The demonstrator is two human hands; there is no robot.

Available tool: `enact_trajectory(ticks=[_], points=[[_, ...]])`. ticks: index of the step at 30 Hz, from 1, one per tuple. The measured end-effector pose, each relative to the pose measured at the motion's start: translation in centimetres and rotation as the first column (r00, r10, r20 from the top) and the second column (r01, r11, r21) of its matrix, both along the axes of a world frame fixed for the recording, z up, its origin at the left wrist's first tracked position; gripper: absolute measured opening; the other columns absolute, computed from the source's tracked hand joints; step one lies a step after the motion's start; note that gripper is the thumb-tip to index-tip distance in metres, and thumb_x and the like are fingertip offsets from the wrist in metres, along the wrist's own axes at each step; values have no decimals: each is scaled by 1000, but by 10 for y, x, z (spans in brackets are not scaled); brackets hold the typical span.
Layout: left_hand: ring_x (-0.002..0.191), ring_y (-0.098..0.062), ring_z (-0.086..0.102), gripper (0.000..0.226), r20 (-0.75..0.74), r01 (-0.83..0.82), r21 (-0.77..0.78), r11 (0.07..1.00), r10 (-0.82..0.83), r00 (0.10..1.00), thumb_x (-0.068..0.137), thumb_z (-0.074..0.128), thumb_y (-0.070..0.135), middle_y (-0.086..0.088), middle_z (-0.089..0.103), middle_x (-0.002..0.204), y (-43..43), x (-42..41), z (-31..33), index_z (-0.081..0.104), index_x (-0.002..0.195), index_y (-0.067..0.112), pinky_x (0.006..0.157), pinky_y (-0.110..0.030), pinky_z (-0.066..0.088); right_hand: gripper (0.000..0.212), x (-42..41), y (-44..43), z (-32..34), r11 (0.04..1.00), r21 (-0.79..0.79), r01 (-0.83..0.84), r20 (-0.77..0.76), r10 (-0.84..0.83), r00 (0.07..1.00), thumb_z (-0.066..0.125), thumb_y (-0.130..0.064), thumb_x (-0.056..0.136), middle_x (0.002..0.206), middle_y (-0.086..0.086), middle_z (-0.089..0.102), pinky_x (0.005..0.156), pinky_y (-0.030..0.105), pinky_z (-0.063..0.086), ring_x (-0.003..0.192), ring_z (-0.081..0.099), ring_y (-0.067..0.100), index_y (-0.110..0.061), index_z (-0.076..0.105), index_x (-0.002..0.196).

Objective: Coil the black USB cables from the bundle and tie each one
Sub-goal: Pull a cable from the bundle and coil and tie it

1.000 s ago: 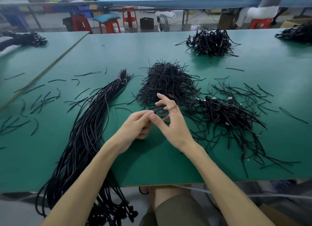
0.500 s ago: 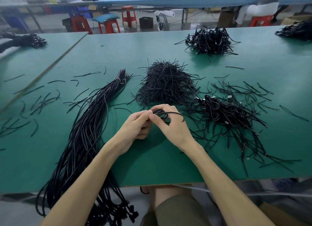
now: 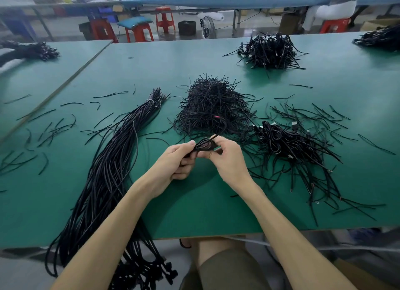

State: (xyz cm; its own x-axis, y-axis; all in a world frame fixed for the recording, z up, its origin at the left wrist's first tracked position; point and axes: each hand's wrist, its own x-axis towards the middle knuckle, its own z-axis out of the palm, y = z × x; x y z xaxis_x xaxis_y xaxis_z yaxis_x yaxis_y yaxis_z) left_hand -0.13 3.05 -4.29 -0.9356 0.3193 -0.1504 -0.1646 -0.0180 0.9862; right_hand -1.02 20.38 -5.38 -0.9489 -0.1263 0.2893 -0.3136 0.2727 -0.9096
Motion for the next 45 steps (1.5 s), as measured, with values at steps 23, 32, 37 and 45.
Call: enact_trajectory(ticks=[23, 32, 37, 45], points=[[45, -14, 55, 26, -425, -266, -252, 930, 141, 894, 90, 65, 55, 2, 68, 68, 2, 6, -3, 70, 91, 30, 39, -24, 41, 18, 8, -2, 2, 975, 181, 126, -154, -99, 983, 56, 5, 91, 83, 5, 59, 76, 39, 54, 82, 63, 22, -10, 53, 80], [87, -35, 67, 17, -474, -328, -326, 887, 147, 868, 99, 65, 27, -21, 69, 94, 10, 9, -3, 62, 107, 12, 82, -49, 56, 21, 13, -5, 4, 944, 323, 69, -247, 14, 969, 49, 9, 90, 76, 0, 48, 72, 52, 53, 79, 51, 26, -8, 47, 78], [49, -14, 55, 12, -434, -326, -250, 912, 195, 879, 102, 57, 14, -17, 70, 79, 9, 10, 0, 61, 113, 18, 43, -21, 43, 16, 14, -7, 2, 950, 312, -7, -272, 96, 957, 44, 6, 92, 79, 7, 54, 74, 50, 57, 84, 52, 30, -1, 52, 81], [37, -25, 53, 6, -334, -314, -176, 933, 244, 911, 100, 56, 14, -8, 66, 62, 4, 5, 0, 61, 101, 18, 34, -25, 36, 21, 13, -8, 2, 976, 209, -65, -269, 121, 956, 43, 16, 88, 82, 5, 52, 81, 35, 59, 86, 50, 24, 1, 57, 84]])
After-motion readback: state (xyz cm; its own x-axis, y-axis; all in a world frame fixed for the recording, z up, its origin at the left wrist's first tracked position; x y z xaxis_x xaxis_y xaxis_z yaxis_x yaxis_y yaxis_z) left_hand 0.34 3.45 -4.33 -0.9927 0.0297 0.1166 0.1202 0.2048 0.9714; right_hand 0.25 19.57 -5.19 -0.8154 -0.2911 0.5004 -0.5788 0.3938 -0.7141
